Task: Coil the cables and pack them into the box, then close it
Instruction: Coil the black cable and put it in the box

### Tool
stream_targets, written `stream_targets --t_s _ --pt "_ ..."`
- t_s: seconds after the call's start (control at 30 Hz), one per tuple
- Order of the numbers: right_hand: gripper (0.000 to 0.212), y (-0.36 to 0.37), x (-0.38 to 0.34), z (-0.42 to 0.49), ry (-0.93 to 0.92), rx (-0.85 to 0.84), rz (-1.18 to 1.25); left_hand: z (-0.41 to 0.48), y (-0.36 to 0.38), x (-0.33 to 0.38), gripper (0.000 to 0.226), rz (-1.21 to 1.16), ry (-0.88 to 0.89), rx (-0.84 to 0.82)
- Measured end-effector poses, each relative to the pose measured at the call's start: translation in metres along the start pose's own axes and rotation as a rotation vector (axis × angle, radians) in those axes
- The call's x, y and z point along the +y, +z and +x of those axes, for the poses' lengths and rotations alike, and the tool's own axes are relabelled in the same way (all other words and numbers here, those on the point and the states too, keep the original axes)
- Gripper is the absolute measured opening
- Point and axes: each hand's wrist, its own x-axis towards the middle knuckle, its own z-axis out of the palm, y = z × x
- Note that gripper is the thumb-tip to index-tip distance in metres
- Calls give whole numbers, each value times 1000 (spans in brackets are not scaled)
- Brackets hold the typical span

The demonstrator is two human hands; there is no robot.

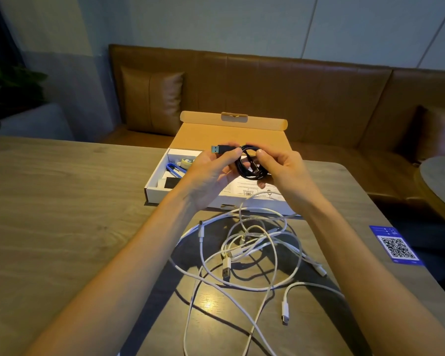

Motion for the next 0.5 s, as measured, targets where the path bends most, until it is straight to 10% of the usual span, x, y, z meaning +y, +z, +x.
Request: stream_targets --t_s 0.5 --pt "47 -16 5 -1 -5 -232 206 -1 4 -1 20 502 242 76"
